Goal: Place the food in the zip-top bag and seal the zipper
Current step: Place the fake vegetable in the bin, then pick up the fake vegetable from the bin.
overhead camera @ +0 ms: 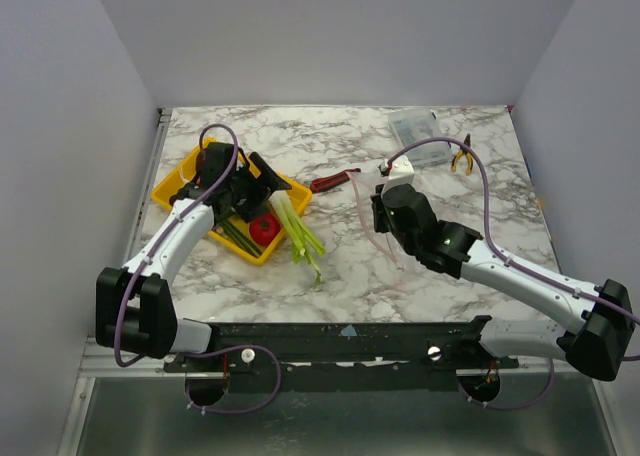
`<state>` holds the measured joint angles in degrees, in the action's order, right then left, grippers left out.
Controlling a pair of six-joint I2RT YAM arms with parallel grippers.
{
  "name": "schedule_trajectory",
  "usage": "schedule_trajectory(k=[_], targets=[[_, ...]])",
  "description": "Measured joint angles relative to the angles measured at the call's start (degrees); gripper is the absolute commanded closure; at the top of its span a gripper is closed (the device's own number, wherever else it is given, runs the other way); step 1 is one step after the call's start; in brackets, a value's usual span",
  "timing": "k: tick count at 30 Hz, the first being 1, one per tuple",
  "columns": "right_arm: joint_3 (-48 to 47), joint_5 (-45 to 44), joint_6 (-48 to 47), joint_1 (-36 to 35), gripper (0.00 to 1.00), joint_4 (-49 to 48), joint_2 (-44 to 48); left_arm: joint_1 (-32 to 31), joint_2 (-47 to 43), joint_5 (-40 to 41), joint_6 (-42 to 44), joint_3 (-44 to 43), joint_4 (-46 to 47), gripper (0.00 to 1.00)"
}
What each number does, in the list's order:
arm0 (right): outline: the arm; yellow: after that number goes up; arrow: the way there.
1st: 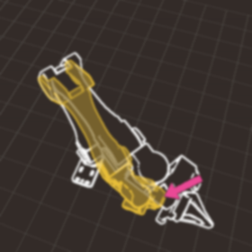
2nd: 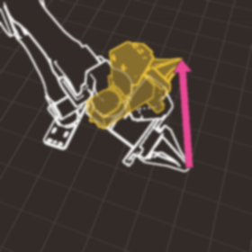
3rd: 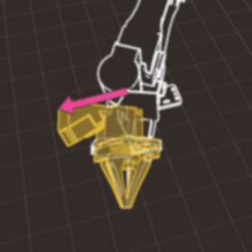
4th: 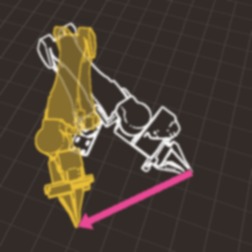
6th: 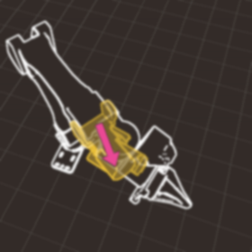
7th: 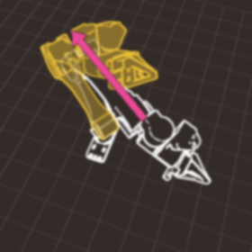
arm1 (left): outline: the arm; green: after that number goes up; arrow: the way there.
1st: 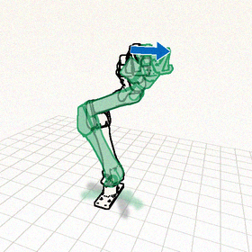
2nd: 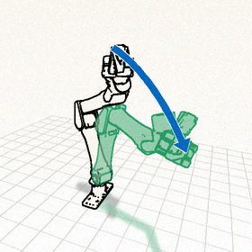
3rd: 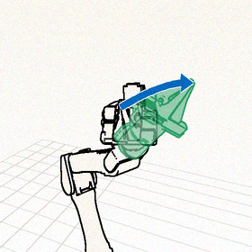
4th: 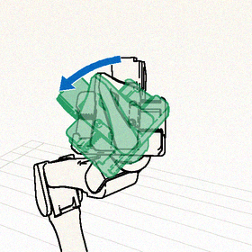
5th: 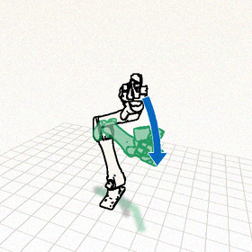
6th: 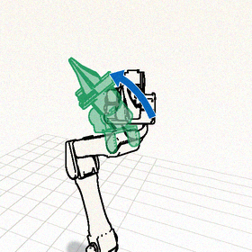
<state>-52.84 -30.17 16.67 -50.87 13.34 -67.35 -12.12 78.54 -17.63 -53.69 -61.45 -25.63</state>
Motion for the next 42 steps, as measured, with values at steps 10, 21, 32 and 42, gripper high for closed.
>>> schedule_trajectory(k=[10,21,32,42], targets=[[0.0,0.0,0.3,0.0,1.00,0.0,0.0,-0.7,-2.6,1.2,-19.3,12.3,4.6,0.21],[0.0,0.3,0.5,0.0,1.00,0.0,0.0,-3.0,2.1,-0.1,-25.2,13.5,10.8,0.34],[0.0,0.5,0.4,0.0,1.00,0.0,0.2,-3.0,7.7,-0.4,-25.4,13.1,15.0,1.00],[-0.1,0.3,-1.4,0.0,1.00,-0.7,-0.2,-4.4,3.7,-0.6,4.7,1.4,1.1,1.00]])
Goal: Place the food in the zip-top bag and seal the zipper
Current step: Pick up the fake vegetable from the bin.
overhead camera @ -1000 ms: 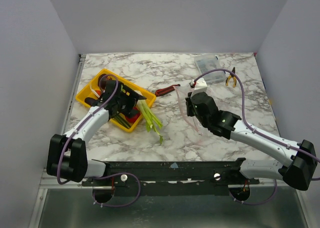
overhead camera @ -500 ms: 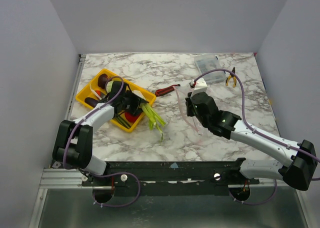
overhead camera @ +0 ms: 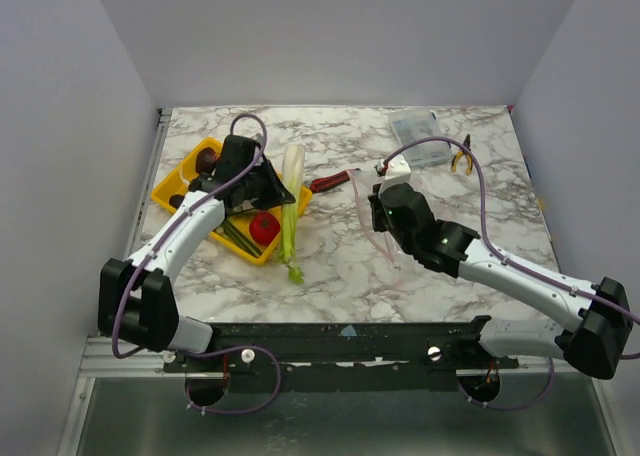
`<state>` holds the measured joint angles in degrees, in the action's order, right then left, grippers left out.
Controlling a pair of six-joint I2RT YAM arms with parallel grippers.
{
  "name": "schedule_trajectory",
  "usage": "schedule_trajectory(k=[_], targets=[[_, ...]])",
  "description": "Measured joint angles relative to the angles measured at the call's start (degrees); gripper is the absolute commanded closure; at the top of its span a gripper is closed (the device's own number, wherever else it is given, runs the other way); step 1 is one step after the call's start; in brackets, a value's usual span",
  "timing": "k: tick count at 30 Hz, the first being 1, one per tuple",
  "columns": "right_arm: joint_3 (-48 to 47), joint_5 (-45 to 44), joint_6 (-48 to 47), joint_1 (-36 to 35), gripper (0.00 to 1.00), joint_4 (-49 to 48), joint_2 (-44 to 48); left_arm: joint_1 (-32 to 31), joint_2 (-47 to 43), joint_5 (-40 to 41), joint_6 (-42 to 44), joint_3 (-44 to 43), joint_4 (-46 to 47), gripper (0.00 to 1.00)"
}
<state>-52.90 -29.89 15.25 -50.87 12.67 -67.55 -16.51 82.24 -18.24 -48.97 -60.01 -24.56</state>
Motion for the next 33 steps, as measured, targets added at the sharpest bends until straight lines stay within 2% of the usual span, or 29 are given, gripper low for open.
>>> schedule_trajectory(k=[4,6,10,15,19,21,24,29,33], targets=[[-0.3,0.0,-3.5,1.7,1.00,-2.2,-2.3,-6.6,-3.2,1.6,20.3,-9.0,-9.7,1.00],[-0.3,0.4,-6.1,4.0,1.00,-3.7,-3.6,-13.6,-4.1,5.4,30.5,-12.7,-14.7,1.00],[-0.4,0.8,-11.0,8.6,1.00,-5.7,-4.6,-21.5,-4.2,13.5,41.1,-14.7,-20.6,1.00],[-0.3,1.3,-15.1,10.2,1.00,-7.5,-4.1,-23.8,-5.0,26.8,52.6,-13.1,-22.1,1.00],[0.7,3.3,-15.8,10.2,1.00,-9.1,-2.3,-26.5,-9.0,30.9,60.6,-9.9,-21.4,1.00],[1.2,4.1,-16.0,10.2,1.00,-9.8,-1.5,-27.5,-11.0,29.0,63.2,-10.2,-21.9,1.00],[1.9,6.4,-16.2,10.2,1.00,-10.8,-1.1,-27.9,-11.6,21.6,65.1,-13.4,-24.4,1.00],[3.7,10.1,-16.3,10.2,1.00,-12.8,-0.5,-27.9,-10.3,5.3,63.9,-23.5,-29.4,1.00],[3.8,11.7,-14.7,10.6,1.00,-13.9,0.9,-27.8,-6.8,-0.6,63.0,-29.0,-33.8,1.00]])
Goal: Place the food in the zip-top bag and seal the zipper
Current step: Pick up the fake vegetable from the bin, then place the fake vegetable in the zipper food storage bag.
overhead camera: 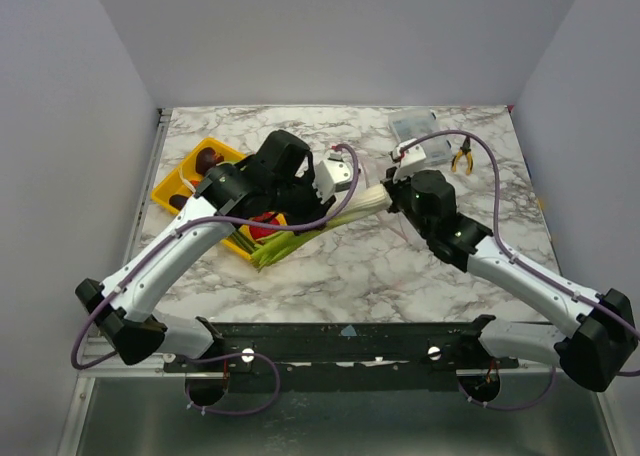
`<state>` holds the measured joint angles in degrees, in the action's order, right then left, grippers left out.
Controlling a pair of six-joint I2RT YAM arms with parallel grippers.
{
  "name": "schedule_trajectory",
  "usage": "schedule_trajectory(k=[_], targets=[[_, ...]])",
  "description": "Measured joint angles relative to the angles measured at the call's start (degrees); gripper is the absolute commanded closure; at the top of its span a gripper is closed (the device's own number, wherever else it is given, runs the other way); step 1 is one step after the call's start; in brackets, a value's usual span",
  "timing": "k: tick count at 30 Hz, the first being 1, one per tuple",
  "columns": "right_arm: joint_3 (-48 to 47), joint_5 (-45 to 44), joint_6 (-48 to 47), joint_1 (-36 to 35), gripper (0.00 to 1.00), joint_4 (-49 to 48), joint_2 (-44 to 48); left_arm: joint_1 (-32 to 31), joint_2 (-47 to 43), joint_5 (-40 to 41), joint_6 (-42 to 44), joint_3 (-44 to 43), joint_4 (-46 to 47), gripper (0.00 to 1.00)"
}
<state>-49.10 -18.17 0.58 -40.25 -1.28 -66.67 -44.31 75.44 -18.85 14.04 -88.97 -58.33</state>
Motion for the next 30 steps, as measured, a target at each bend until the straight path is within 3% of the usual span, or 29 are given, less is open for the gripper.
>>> schedule_trajectory(k=[10,18,22,25,30], targets=[[0.0,4.3,5.9,-0.1,0.99,-1.1,4.2,6.6,7.4,-5.5,-3.3,3.8,-0.6,1.00],[0.0,6.6,5.8,-0.3,1.00,-2.2,4.2,6.8,11.8,-8.4,-8.5,0.1,-1.7,1.00],[1.7,4.4,3.9,-1.9,1.00,-4.1,4.5,7.8,14.2,-10.7,-16.1,-1.4,-4.6,1.00],[3.1,2.1,2.3,-3.3,1.00,-5.1,4.5,10.2,15.7,-17.6,-22.9,0.6,-4.6,1.00],[5.0,-0.9,-1.0,-7.0,1.00,-7.1,4.3,12.3,14.8,-32.2,-40.7,13.0,7.8,1.00]])
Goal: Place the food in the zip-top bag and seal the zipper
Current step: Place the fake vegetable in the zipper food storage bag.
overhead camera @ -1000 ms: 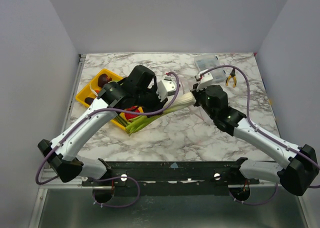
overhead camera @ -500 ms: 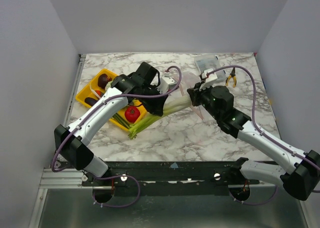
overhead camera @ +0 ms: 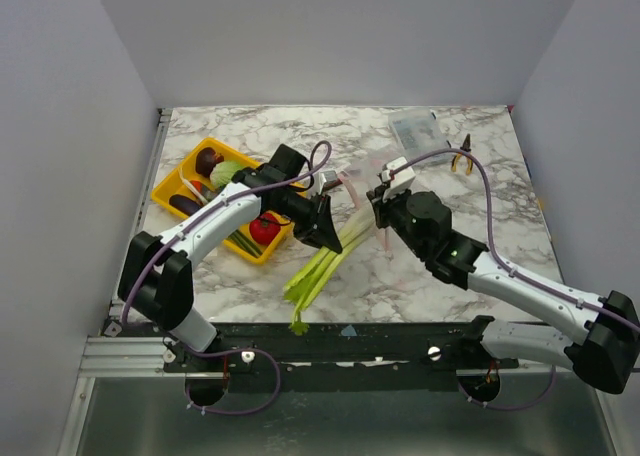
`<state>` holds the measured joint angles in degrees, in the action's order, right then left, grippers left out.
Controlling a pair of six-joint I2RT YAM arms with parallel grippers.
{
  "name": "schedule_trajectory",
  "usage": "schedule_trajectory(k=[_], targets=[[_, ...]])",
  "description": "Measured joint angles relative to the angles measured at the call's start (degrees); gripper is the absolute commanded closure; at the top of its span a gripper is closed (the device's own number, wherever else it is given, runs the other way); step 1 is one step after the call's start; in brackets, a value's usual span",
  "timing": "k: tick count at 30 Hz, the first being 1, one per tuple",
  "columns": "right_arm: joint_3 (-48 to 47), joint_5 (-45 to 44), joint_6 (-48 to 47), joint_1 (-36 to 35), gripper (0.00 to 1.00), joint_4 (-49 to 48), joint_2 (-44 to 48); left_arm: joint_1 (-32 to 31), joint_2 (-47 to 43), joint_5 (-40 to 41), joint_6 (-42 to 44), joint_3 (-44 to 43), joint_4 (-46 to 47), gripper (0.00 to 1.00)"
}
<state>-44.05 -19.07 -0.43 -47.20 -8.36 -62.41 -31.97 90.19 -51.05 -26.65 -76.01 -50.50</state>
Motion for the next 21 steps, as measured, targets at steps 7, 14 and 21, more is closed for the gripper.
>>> schedule_trajectory(k=[7,14,21], targets=[[1.3,-1.9,-3.6,-4.0,1.00,-1.8,-1.7,0.0,-1.3,-8.6,-21.2,8.1,15.0,1.00],[1.2,-0.3,-6.6,-3.9,1.00,-5.4,-1.9,-2.8,1.9,6.8,-1.1,-13.7,-4.2,1.00],[1.2,1.9,-6.8,-4.4,1.00,-4.8,-2.4,-3.5,3.8,11.6,7.5,-11.9,-5.8,1.00]])
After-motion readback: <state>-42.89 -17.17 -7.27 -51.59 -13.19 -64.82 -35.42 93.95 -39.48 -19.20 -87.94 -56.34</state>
